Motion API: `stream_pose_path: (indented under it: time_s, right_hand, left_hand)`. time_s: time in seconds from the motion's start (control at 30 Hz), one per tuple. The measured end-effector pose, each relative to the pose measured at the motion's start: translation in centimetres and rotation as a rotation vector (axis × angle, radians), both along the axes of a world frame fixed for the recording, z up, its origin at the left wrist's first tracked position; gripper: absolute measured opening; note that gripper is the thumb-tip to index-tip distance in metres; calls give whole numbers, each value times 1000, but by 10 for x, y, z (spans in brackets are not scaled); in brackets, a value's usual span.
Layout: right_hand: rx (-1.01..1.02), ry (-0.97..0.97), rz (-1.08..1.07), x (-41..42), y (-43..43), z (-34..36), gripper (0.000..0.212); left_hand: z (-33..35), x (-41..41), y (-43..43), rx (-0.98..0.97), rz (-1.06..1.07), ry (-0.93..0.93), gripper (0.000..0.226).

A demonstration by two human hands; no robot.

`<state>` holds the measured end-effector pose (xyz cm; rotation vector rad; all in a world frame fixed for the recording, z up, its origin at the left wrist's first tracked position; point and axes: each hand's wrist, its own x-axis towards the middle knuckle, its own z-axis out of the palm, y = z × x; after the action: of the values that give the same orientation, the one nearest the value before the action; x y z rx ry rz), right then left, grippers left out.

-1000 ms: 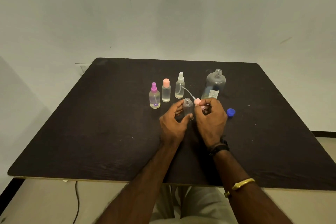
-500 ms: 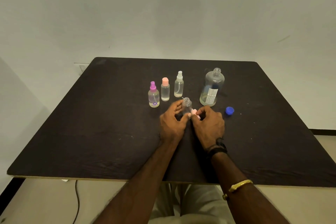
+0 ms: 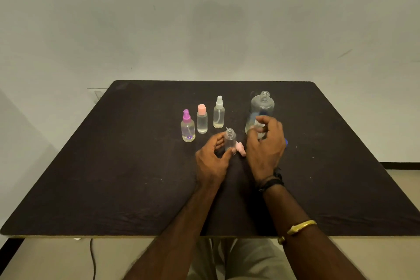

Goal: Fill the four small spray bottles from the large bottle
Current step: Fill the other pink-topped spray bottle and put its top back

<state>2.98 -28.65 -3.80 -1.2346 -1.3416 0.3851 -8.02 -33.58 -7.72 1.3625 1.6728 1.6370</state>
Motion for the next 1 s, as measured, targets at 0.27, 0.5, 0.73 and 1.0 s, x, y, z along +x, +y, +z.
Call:
stream_pose_path:
  time_s: [0.27,0.5,0.73,1.0]
  right_hand:
    - [-4,34,-120,-3,33,20,56]
    - [-226,-76,-64,-2,51,10,87]
    - [-244,-69,-44,2,56,8,83]
    - [-220,-54,-28,4,56,7,81]
  left_hand:
    - [-1,0,1,-16,6,-23,49]
    - [-3,-1,3,-19,0,-35,51]
    - [-5,-1,5,-14,-5,-32,51]
    - [-1,0,2,3,-7,-25,53]
